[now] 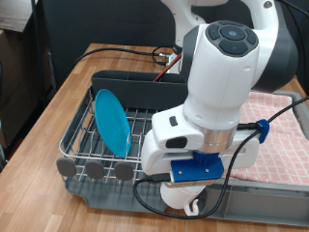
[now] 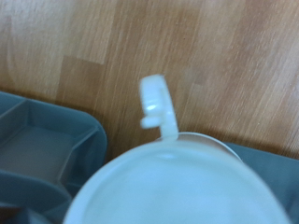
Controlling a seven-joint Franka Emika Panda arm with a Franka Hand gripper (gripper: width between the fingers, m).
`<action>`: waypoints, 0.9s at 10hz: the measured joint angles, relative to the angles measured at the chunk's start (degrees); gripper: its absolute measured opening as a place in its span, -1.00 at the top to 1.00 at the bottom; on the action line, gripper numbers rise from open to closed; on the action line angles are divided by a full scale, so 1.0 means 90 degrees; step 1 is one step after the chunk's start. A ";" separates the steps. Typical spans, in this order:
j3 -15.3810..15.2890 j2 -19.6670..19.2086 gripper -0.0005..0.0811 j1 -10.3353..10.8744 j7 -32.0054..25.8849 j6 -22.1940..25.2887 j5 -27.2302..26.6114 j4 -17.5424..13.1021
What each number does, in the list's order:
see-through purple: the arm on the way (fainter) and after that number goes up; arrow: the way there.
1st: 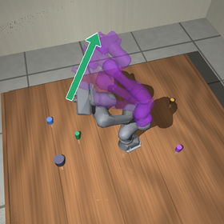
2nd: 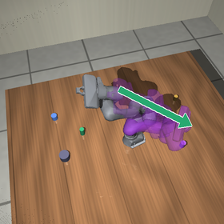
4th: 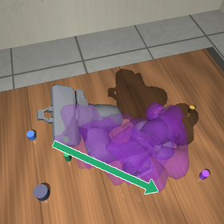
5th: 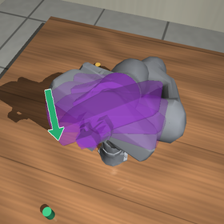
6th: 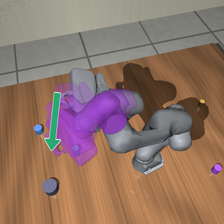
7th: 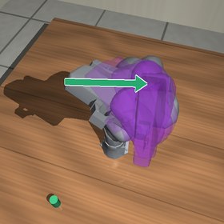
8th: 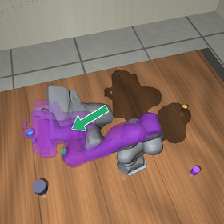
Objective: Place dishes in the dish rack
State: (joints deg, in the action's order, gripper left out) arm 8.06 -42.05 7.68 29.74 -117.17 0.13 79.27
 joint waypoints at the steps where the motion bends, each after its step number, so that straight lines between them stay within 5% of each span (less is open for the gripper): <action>1: -0.0003 0.0007 -0.54 0.0000 -0.0031 0.0112 -0.0015 -0.0062; 2: -0.0006 0.0026 -0.87 0.0000 -0.0055 0.0249 -0.0022 -0.0122; 9: 0.0049 0.0680 -0.98 0.0097 -0.0067 0.1070 0.0260 -0.0427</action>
State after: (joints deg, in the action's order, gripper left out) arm 8.51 -35.93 8.55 29.14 -107.54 2.46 75.43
